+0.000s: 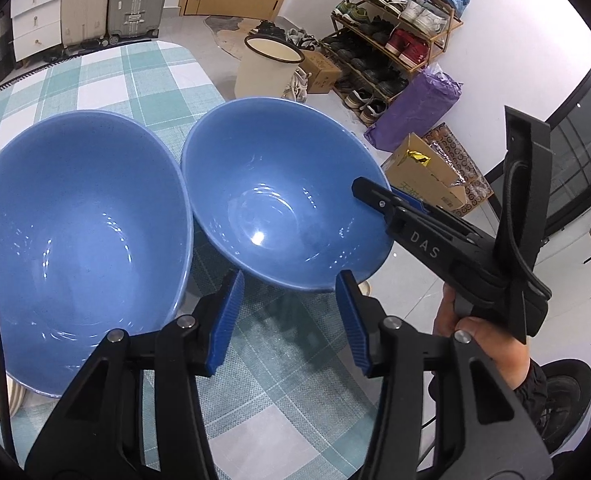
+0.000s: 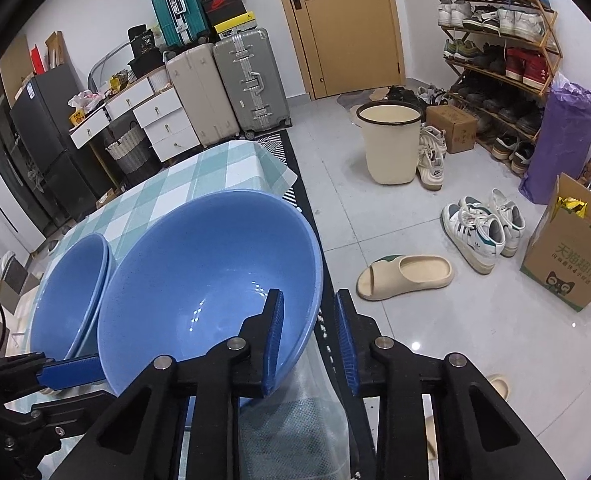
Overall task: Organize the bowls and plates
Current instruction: 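Close both grippers on the nested blue bowls' rim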
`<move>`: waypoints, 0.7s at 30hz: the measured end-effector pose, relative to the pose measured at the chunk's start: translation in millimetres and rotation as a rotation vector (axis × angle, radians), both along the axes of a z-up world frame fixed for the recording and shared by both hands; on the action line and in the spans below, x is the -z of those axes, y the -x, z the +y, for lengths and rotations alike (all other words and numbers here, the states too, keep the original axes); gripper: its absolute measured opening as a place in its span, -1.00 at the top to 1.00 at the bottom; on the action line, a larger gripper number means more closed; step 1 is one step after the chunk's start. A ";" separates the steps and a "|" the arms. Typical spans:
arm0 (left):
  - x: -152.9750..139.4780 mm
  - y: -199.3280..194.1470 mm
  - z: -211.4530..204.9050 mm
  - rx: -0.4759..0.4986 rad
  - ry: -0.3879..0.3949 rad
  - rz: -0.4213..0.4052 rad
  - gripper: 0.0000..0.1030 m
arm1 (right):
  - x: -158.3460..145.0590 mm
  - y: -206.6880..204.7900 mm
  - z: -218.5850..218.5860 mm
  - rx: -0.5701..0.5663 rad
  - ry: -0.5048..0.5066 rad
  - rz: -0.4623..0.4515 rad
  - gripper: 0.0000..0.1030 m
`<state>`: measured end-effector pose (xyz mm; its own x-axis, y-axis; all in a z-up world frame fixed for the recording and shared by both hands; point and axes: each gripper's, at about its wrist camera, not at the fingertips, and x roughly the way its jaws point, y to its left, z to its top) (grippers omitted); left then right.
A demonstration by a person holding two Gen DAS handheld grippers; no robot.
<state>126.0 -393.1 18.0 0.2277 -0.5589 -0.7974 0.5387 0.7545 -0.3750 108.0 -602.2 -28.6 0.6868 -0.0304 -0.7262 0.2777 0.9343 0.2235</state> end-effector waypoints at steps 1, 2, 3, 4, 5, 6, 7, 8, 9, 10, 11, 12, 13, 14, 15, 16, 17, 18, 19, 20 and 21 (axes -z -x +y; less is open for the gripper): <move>0.6 -0.2 0.0 -0.002 -0.001 0.004 0.15 | -0.2 0.2 0.1 -0.002 0.000 -0.004 0.55; 0.4 0.0 0.1 -0.003 -0.001 0.005 0.15 | 0.5 -0.9 -0.1 -0.002 0.006 -0.005 0.57; 0.5 -0.6 0.3 -0.004 0.001 0.006 0.15 | 1.5 -1.4 -0.6 -0.001 0.013 -0.005 0.59; 1.0 -1.5 0.3 -0.006 0.002 0.008 0.15 | 2.0 -2.3 -0.6 -0.001 0.021 -0.003 0.61; 1.3 -2.4 0.2 -0.006 0.002 0.009 0.15 | 2.5 -2.5 -0.9 0.000 0.024 -0.002 0.63; 1.6 -3.1 0.1 -0.005 0.003 0.009 0.15 | 3.0 -2.7 -2.0 0.001 0.026 -0.002 0.64; 2.2 -4.0 0.2 -0.006 0.004 0.009 0.15 | 3.6 -2.5 -3.0 0.002 0.027 -0.002 0.64; 2.5 -4.4 0.4 -0.008 0.005 0.010 0.15 | 4.4 -2.5 -4.1 0.005 0.030 0.000 0.64; 2.8 -5.1 0.4 -0.010 0.006 0.008 0.15 | 5.3 -2.2 -5.1 0.008 0.033 0.002 0.64; 3.5 -5.3 0.1 -0.011 0.005 0.006 0.15 | 5.7 -1.0 -6.1 0.009 0.031 0.004 0.65; 4.4 -5.9 0.0 -0.012 0.006 0.004 0.17 | 6.6 -0.9 -7.0 0.009 0.029 0.004 0.65; 5.2 -7.1 -0.2 -0.013 0.004 0.003 0.22 | 6.9 0.1 -6.9 0.009 0.031 0.004 0.65; 5.6 -7.5 -0.2 -0.013 0.006 0.000 0.27 | 6.9 0.6 -7.2 0.008 0.031 0.004 0.66; 6.1 -7.7 -0.5 -0.011 0.006 -0.003 0.36 | 6.9 0.6 -7.4 0.007 0.029 0.004 0.67; 6.9 -8.3 -0.9 -0.007 0.005 -0.003 0.39 | 7.2 1.2 -8.0 0.004 0.028 0.002 0.69; 7.0 -8.0 -1.3 -0.006 0.006 -0.006 0.40 | 7.5 1.8 -8.0 0.001 0.030 0.002 0.71; 7.2 -7.1 -1.5 -0.005 0.003 -0.012 0.40 | 7.8 2.3 -7.4 -0.003 0.032 0.004 0.72; 7.3 -6.9 -1.7 -0.004 0.003 -0.014 0.40 | 8.2 2.6 -7.3 -0.004 0.034 0.003 0.73; 7.4 -6.6 -1.9 -0.003 0.003 -0.016 0.40 | 8.5 3.2 -7.7 -0.004 0.038 0.002 0.73; 7.9 -6.4 -1.6 -0.002 0.002 -0.018 0.40 | 8.2 3.2 -6.4 -0.005 0.039 0.003 0.73; 8.0 -6.5 -1.7 -0.002 0.002 -0.019 0.41 | 8.4 3.7 -6.3 -0.005 0.039 0.003 0.73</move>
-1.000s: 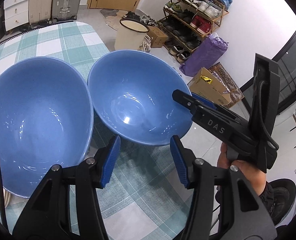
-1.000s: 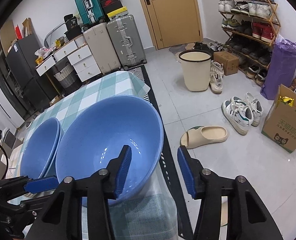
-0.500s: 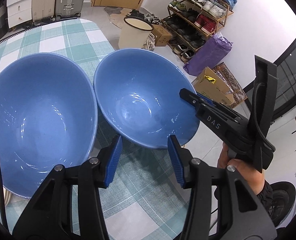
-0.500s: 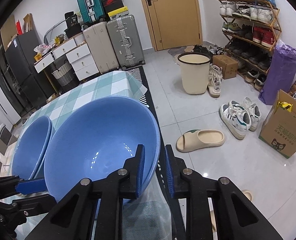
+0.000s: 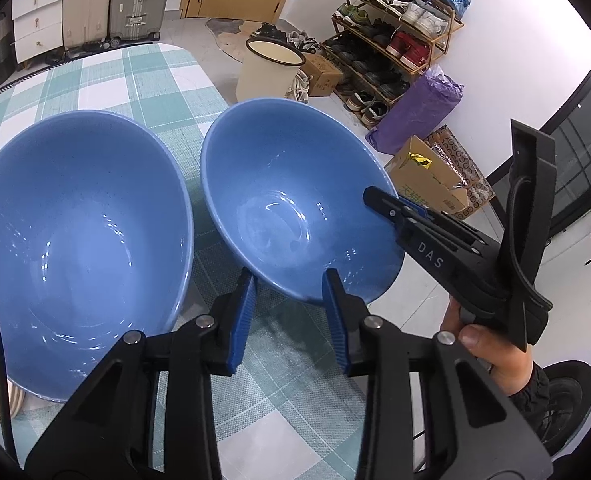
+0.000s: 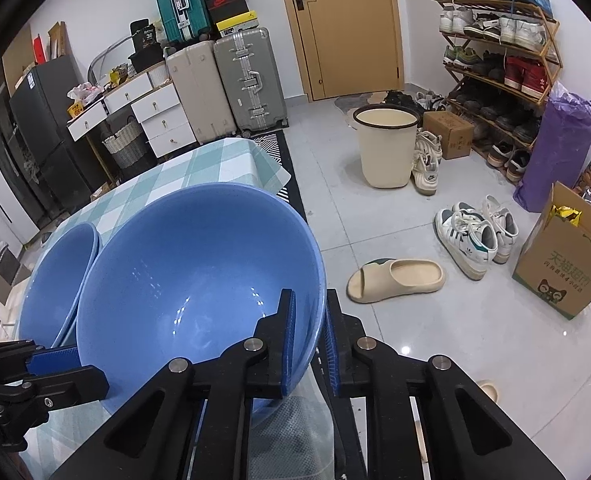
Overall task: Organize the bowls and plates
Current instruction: 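Close both grippers on the nested blue bowls' rim, then lift the nested blue bowls with both grippers over the third blue bowl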
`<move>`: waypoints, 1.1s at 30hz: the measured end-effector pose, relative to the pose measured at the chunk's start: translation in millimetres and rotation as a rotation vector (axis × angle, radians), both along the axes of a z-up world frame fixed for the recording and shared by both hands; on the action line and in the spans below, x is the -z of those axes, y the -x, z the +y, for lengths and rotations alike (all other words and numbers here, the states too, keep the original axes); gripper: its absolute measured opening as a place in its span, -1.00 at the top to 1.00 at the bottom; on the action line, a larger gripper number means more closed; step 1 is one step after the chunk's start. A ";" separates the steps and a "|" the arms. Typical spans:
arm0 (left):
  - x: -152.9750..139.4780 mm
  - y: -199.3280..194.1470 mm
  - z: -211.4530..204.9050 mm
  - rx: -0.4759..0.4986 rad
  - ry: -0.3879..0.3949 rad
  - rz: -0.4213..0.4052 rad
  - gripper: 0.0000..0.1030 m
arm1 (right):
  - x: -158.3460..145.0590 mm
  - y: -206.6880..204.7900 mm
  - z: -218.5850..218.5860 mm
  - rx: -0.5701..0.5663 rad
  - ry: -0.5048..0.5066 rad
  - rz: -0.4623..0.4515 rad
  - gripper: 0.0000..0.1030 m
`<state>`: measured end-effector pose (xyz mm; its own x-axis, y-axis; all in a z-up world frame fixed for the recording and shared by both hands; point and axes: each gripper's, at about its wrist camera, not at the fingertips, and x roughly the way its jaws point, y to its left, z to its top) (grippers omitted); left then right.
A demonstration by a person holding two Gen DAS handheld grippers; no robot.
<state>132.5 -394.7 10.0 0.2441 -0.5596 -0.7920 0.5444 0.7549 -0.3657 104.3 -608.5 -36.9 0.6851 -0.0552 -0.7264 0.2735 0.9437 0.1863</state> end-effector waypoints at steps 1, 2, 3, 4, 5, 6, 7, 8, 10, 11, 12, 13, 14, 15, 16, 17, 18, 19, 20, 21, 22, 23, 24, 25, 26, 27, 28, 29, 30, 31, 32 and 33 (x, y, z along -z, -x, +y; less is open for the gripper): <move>-0.3 0.2 -0.1 0.001 0.001 0.000 0.41 | -0.3 -0.1 1.2 0.000 0.000 -0.001 0.73; -0.3 0.0 -0.1 0.001 0.001 0.000 0.41 | -0.4 -0.2 1.4 0.000 0.002 -0.001 0.73; -0.2 -0.2 -0.1 0.000 0.001 0.000 0.41 | -0.3 0.0 1.2 -0.001 0.004 0.000 0.73; -0.2 -0.1 -0.2 0.001 0.001 0.001 0.41 | -1.0 0.4 2.2 -0.002 0.006 -0.002 0.73; -0.3 0.2 -0.3 0.002 0.001 0.000 0.41 | -1.4 1.9 3.0 -0.003 0.009 -0.004 0.73; -0.3 0.4 -0.5 0.004 0.000 0.000 0.41 | -1.9 2.6 3.3 -0.004 0.011 -0.006 0.73; 0.1 0.4 -0.6 0.005 0.000 0.001 0.41 | -2.9 3.5 4.6 -0.004 0.013 -0.008 0.73; 0.2 0.3 -0.6 0.006 0.000 0.001 0.41 | -4.1 4.3 5.7 -0.004 0.015 -0.010 0.73; -0.6 2.7 -0.6 0.011 -0.001 -0.005 0.41 | -5.8 6.7 7.3 -0.002 0.018 -0.013 0.73; -1.4 3.6 -0.6 0.012 -0.001 -0.010 0.41 | -6.7 8.4 7.5 -0.001 0.021 -0.015 0.73; -2.3 4.6 -0.7 0.014 0.000 -0.013 0.41 | -7.7 9.4 8.3 0.000 0.023 -0.016 0.73; -3.1 5.5 -0.5 0.016 0.001 -0.016 0.41 | -8.6 10.6 8.4 0.001 0.024 -0.017 0.73; -4.1 6.5 -0.4 0.018 0.002 -0.019 0.41 | -9.7 12.0 8.9 0.002 0.027 -0.019 0.73; -5.6 7.9 0.1 0.021 0.003 -0.023 0.41 | -11.2 13.1 9.4 0.003 0.029 -0.020 0.73; -6.8 8.7 0.5 0.023 0.004 -0.027 0.41 | -13.5 14.2 10.3 0.004 0.031 -0.023 0.73; -8.3 9.8 0.8 0.024 0.005 -0.031 0.41 | -15.4 16.3 10.4 0.004 0.033 -0.027 0.73; -10.3 11.0 1.4 0.026 0.007 -0.035 0.41 | -17.8 17.7 11.1 0.003 0.036 -0.031 0.73; -12.1 12.1 2.0 0.027 0.009 -0.040 0.41 | -20.1 19.6 11.8 0.004 0.039 -0.035 0.73; -14.4 13.4 2.9 0.029 0.011 -0.047 0.41 | -22.8 21.5 12.8 0.003 0.043 -0.039 0.73; -16.4 14.6 3.5 0.030 0.012 -0.055 0.41 | -25.9 23.2 14.2 0.004 0.050 -0.045 0.73; -18.5 16.4 4.4 0.031 0.013 -0.060 0.41 | -28.4 25.1 14.6 0.003 0.053 -0.049 0.73; -20.8 18.0 5.1 0.032 0.014 -0.066 0.41 | -31.0 26.8 15.6 0.003 0.057 -0.053 0.73; -23.0 19.3 6.1 0.034 0.018 -0.070 0.41 | -33.5 28.9 16.8 0.003 0.062 -0.058 0.73; -25.1 20.3 7.4 0.034 0.022 -0.073 0.41 | -35.6 31.3 17.8 0.003 0.067 -0.062 0.73; -27.6 22.1 8.7 0.035 0.024 -0.076 0.41 | -37.8 33.5 19.2 0.003 0.071 -0.065 0.73; -29.7 23.2 9.9 0.035 0.027 -0.080 0.41 | -41.0 35.2 20.2 0.003 0.072 -0.069 0.73; -32.6 24.8 11.7 0.035 0.031 -0.085 0.41 | -43.9 37.5 21.0 0.003 0.070 -0.074 0.73; -35.3 26.0 13.4 0.036 0.035 -0.090 0.41 | -47.2 39.6 22.3 0.004 0.070 -0.081 0.73; -37.6 26.8 15.0 0.037 0.039 -0.094 0.41 | -51.3 41.6 24.1 0.002 0.075 -0.087 0.73; -40.3 28.0 17.0 0.038 0.046 -0.100 0.41 | -54.8 43.7 25.6 0.001 0.083 -0.091 0.73; -43.4 29.3 18.8 0.038 0.051 -0.106 0.41 | -58.8 44.8 27.2 0.002 0.090 -0.095 0.73; -46.7 30.5 20.9 0.038 0.056 -0.111 0.41 | -63.4 46.2 29.1 0.001 0.094 -0.101 0.72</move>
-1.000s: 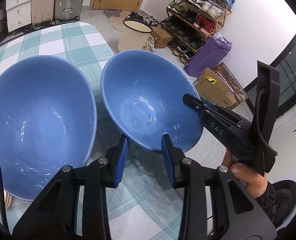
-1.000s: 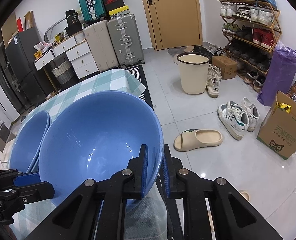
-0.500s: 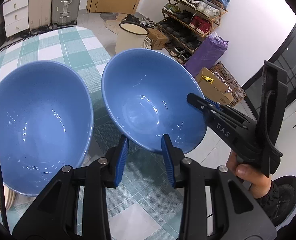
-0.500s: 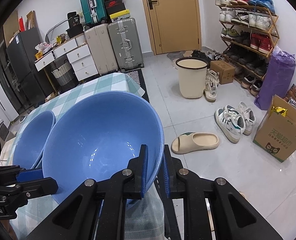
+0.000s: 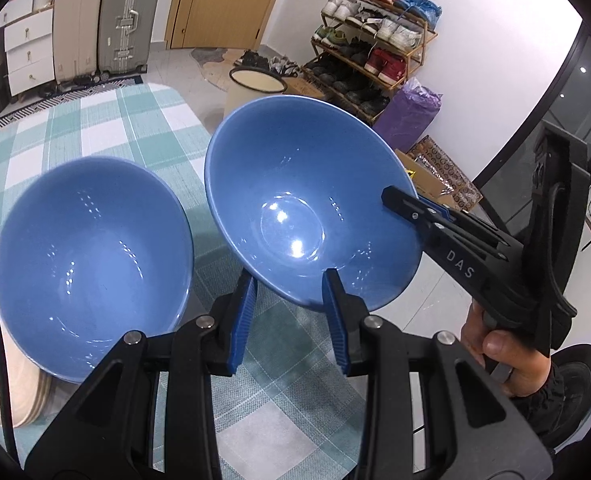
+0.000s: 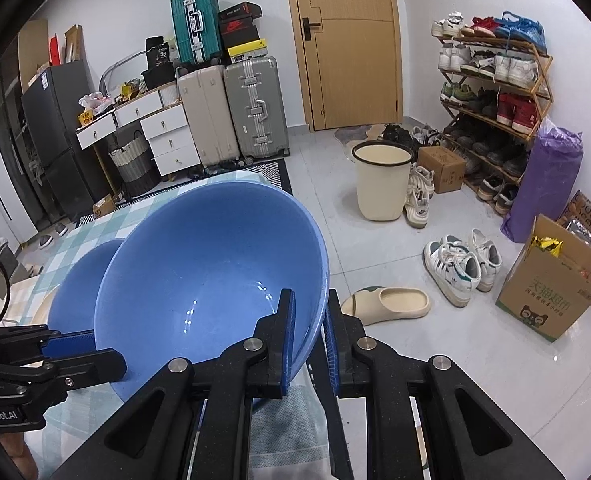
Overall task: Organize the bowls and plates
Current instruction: 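Lift the nested blue bowls with both grippers over the third blue bowl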
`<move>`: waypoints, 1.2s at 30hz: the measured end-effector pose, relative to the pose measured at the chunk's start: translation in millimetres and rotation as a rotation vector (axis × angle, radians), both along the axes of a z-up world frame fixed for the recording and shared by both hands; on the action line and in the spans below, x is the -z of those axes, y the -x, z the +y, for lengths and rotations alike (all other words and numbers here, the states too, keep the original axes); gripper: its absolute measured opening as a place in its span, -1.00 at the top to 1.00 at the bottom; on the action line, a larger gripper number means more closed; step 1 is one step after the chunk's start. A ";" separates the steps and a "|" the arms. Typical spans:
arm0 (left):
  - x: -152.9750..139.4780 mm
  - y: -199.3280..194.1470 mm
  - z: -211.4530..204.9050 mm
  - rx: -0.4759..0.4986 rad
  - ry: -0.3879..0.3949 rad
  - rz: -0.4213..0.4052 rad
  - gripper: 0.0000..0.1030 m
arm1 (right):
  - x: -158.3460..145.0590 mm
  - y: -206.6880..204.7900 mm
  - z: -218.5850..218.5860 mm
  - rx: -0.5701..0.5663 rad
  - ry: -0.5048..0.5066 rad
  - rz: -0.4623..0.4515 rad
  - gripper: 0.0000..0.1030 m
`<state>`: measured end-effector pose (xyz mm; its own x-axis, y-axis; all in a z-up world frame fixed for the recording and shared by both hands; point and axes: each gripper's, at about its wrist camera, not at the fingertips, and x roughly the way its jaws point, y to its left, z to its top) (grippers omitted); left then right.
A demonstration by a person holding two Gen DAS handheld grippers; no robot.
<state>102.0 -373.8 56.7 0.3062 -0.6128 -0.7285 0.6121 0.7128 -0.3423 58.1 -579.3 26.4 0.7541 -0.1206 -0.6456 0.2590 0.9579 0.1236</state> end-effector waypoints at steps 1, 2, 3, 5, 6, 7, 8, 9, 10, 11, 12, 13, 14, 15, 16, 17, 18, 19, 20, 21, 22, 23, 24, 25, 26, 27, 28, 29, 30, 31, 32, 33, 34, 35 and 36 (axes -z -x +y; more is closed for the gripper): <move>-3.1 1.0 1.9 0.001 0.006 -0.003 0.41 | -4.1 1.1 1.4 0.000 0.003 -0.005 0.72; -6.0 2.6 4.1 0.002 0.011 -0.005 0.41 | -9.3 3.0 3.9 0.000 0.008 -0.014 0.72; -9.3 3.7 6.5 0.002 0.017 -0.010 0.41 | -12.6 4.0 5.4 -0.001 0.011 -0.019 0.72; -15.8 5.1 11.0 0.000 0.028 -0.020 0.41 | -19.6 5.6 9.0 -0.003 0.019 -0.029 0.72; -18.5 6.0 13.5 -0.001 0.032 -0.025 0.41 | -23.2 6.3 11.6 -0.004 0.022 -0.033 0.72; -21.4 6.9 15.5 -0.002 0.036 -0.030 0.41 | -26.8 6.7 14.4 -0.006 0.027 -0.036 0.72; -24.5 7.9 18.2 -0.002 0.039 -0.037 0.41 | -30.3 6.1 15.5 -0.007 0.029 -0.039 0.72; -27.6 9.1 21.7 -0.003 0.044 -0.044 0.41 | -33.1 6.4 17.5 -0.010 0.030 -0.044 0.72; -30.9 10.5 24.8 -0.005 0.048 -0.048 0.41 | -35.8 6.3 19.4 -0.012 0.033 -0.047 0.72; -34.2 11.5 28.7 -0.008 0.053 -0.053 0.41 | -38.7 4.9 22.0 -0.014 0.036 -0.049 0.72; -36.1 11.5 31.9 -0.010 0.057 -0.057 0.41 | -42.4 4.1 24.9 -0.018 0.040 -0.053 0.72; -38.7 12.5 35.1 -0.013 0.059 -0.062 0.41 | -45.2 3.6 27.2 -0.021 0.044 -0.055 0.72; -41.2 12.9 40.1 -0.017 0.063 -0.066 0.41 | -48.2 2.6 30.6 -0.025 0.048 -0.059 0.72; -43.2 13.3 44.0 -0.022 0.066 -0.069 0.41 | -51.0 2.2 34.1 -0.029 0.050 -0.064 0.72; -45.7 13.3 47.7 -0.026 0.069 -0.071 0.41 | -53.4 1.2 37.2 -0.034 0.051 -0.068 0.72; -48.3 14.8 52.7 -0.031 0.072 -0.074 0.41 | -56.1 0.3 40.7 -0.039 0.054 -0.072 0.72; -51.0 15.2 57.9 -0.039 0.075 -0.077 0.41 | -58.7 -0.6 45.2 -0.044 0.057 -0.075 0.72; -52.9 15.3 61.9 -0.046 0.077 -0.081 0.41 | -61.2 -1.7 49.9 -0.051 0.057 -0.079 0.72; -54.9 15.5 66.0 -0.051 0.077 -0.083 0.41 | -62.8 -2.5 53.0 -0.057 0.057 -0.081 0.71; -57.0 16.1 70.9 -0.057 0.079 -0.084 0.41 | -64.9 -4.0 57.7 -0.063 0.059 -0.083 0.71; -59.2 16.5 74.4 -0.062 0.079 -0.086 0.41 | -67.1 -5.6 62.8 -0.069 0.062 -0.084 0.71; -60.9 16.6 78.6 -0.066 0.080 -0.088 0.41 | -68.2 -6.8 65.9 -0.073 0.064 -0.086 0.71; -62.4 16.2 83.3 -0.073 0.083 -0.091 0.41 | -69.8 -7.6 69.9 -0.078 0.066 -0.090 0.71; -63.8 16.2 87.3 -0.078 0.085 -0.092 0.41 | -71.4 -8.6 74.0 -0.083 0.066 -0.092 0.71; -65.4 16.2 92.3 -0.083 0.086 -0.093 0.41 | -71.9 -9.9 76.9 -0.086 0.066 -0.095 0.71; -66.7 16.9 96.7 -0.088 0.089 -0.094 0.41 | -73.4 -11.3 80.8 -0.091 0.068 -0.097 0.71; -67.4 15.4 99.5 -0.092 0.089 -0.095 0.41 | -74.5 -13.2 84.5 -0.095 0.070 -0.097 0.70; -67.6 15.6 104.6 -0.097 0.090 -0.096 0.41 | -75.2 -14.5 87.8 -0.101 0.072 -0.097 0.70; -68.3 15.5 108.1 -0.101 0.091 -0.096 0.41 | -75.9 -15.7 90.7 -0.105 0.073 -0.096 0.70; -68.9 15.5 112.3 -0.105 0.091 -0.097 0.41 | -76.6 -17.0 93.6 -0.110 0.075 -0.096 0.70; -69.6 15.4 115.4 -0.108 0.091 -0.098 0.41 | -77.0 -18.2 96.6 -0.115 0.075 -0.096 0.70; -69.7 14.2 119.0 -0.113 0.090 -0.098 0.41 | -77.4 -20.1 99.8 -0.119 0.075 -0.095 0.69; -70.2 15.3 122.8 -0.118 0.089 -0.098 0.41 | -77.3 -21.0 102.2 -0.122 0.075 -0.096 0.69; -70.7 16.1 125.6 -0.123 0.088 -0.098 0.41 | -77.2 -22.9 106.1 -0.127 0.074 -0.094 0.69; -70.6 15.9 130.3 -0.130 0.085 -0.098 0.41 | -76.6 -25.2 108.8 -0.132 0.073 -0.092 0.69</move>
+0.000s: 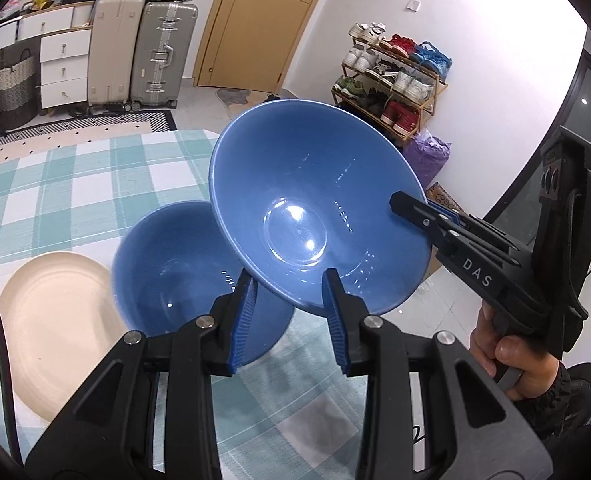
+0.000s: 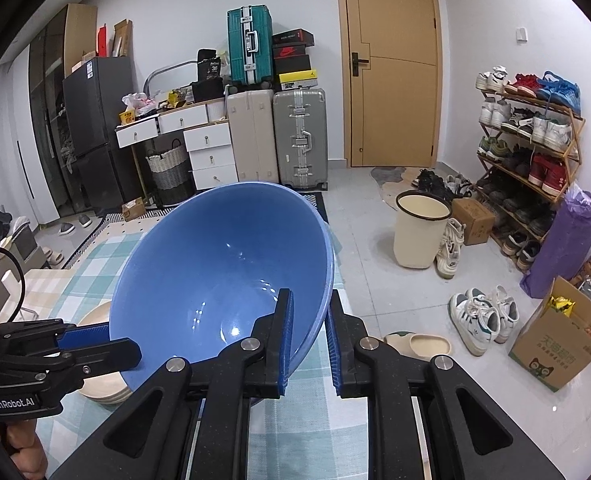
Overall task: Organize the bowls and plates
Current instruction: 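Lift the nested blue bowls with both grippers over the third blue bowl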
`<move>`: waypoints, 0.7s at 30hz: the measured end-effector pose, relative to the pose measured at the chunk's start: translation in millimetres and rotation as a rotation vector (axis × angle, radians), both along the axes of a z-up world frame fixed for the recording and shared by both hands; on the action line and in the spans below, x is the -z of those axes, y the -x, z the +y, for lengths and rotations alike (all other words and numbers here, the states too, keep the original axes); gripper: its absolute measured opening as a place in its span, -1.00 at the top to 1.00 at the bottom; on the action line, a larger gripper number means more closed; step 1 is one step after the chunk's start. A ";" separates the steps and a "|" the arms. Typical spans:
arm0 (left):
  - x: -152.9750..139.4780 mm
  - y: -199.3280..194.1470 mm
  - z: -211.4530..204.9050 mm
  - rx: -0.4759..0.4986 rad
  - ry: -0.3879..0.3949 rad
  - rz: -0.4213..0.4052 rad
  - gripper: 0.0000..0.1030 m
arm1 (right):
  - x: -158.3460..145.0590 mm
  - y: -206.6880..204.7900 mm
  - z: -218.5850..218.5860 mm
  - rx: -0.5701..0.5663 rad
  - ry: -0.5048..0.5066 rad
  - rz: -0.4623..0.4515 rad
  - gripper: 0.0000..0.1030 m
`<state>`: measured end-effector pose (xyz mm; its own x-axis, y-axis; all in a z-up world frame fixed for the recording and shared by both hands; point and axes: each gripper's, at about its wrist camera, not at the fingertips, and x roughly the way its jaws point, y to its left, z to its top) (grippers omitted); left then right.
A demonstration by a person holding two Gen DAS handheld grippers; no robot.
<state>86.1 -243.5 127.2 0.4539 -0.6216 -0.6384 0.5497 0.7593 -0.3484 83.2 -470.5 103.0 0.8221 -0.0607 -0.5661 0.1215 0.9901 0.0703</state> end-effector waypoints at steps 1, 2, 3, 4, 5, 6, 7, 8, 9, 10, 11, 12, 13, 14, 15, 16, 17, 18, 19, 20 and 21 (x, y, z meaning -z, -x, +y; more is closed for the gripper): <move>1.2 -4.7 0.6 -0.005 -0.002 0.001 0.41 | 0.9 -2.5 3.5 -0.006 -0.001 0.003 0.69; 1.4 -4.9 4.2 -0.012 -0.004 0.002 0.41 | 1.9 -3.9 4.9 -0.011 -0.002 0.006 0.69; 1.4 -4.5 7.5 -0.019 -0.006 0.004 0.41 | 3.1 -6.3 7.8 -0.017 -0.003 0.009 0.69; 1.8 -4.6 10.8 -0.024 -0.007 0.006 0.41 | 4.7 -8.9 10.6 -0.025 -0.004 0.013 0.68; 2.7 -5.1 14.0 -0.032 -0.011 0.008 0.41 | 6.1 -11.6 12.8 -0.030 -0.007 0.018 0.68; 3.5 -5.0 17.5 -0.038 -0.013 0.010 0.41 | 7.8 -13.1 14.7 -0.035 -0.009 0.022 0.68; 4.5 -6.7 18.1 -0.042 -0.015 0.013 0.41 | 10.3 -16.7 16.2 -0.042 -0.012 0.028 0.67; 6.2 -7.4 20.8 -0.049 -0.019 0.017 0.40 | 11.9 -18.4 18.7 -0.045 -0.014 0.031 0.67; 7.5 -8.4 22.8 -0.053 -0.021 0.020 0.41 | 13.8 -20.9 20.8 -0.050 -0.016 0.035 0.67; 8.9 -8.9 25.2 -0.058 -0.023 0.024 0.41 | 15.4 -23.7 22.4 -0.054 -0.017 0.039 0.67; 10.6 -10.1 27.2 -0.063 -0.026 0.027 0.41 | 17.5 -26.2 25.3 -0.058 -0.018 0.044 0.67; 11.7 -10.0 29.6 -0.066 -0.027 0.027 0.41 | 19.3 -27.9 27.0 -0.062 -0.020 0.048 0.67; 13.5 -12.0 29.5 -0.070 -0.029 0.031 0.41 | 21.0 -30.4 29.0 -0.067 -0.021 0.051 0.67; 15.3 -13.0 31.4 -0.074 -0.031 0.034 0.41 | 23.0 -32.7 31.2 -0.071 -0.024 0.056 0.66; 16.6 -13.8 33.1 -0.077 -0.033 0.036 0.41 | 25.2 -34.3 32.0 -0.075 -0.027 0.060 0.66; 18.2 -15.5 33.9 -0.080 -0.034 0.037 0.41 | 27.0 -34.9 32.6 -0.078 -0.028 0.063 0.66; 20.1 -16.3 35.2 -0.085 -0.038 0.038 0.41 | 28.9 -36.7 34.4 -0.081 -0.028 0.066 0.66; 21.6 -16.9 36.4 -0.089 -0.042 0.040 0.41 | 30.5 -37.7 35.6 -0.085 -0.029 0.069 0.66; 23.0 -18.3 37.0 -0.093 -0.046 0.041 0.41 | 32.0 -38.7 37.1 -0.088 -0.030 0.072 0.66; 24.2 -19.1 37.8 -0.097 -0.050 0.041 0.41 | 33.9 -39.5 38.8 -0.091 -0.030 0.075 0.65; 25.5 -19.9 38.7 -0.099 -0.054 0.041 0.40 | 36.2 -41.4 40.8 -0.094 -0.032 0.080 0.65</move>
<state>106.0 -204.8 101.7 0.4844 -0.5388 -0.6892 0.4570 0.8277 -0.3258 124.7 -429.7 66.8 0.7754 0.0335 -0.6305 0.0347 0.9948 0.0956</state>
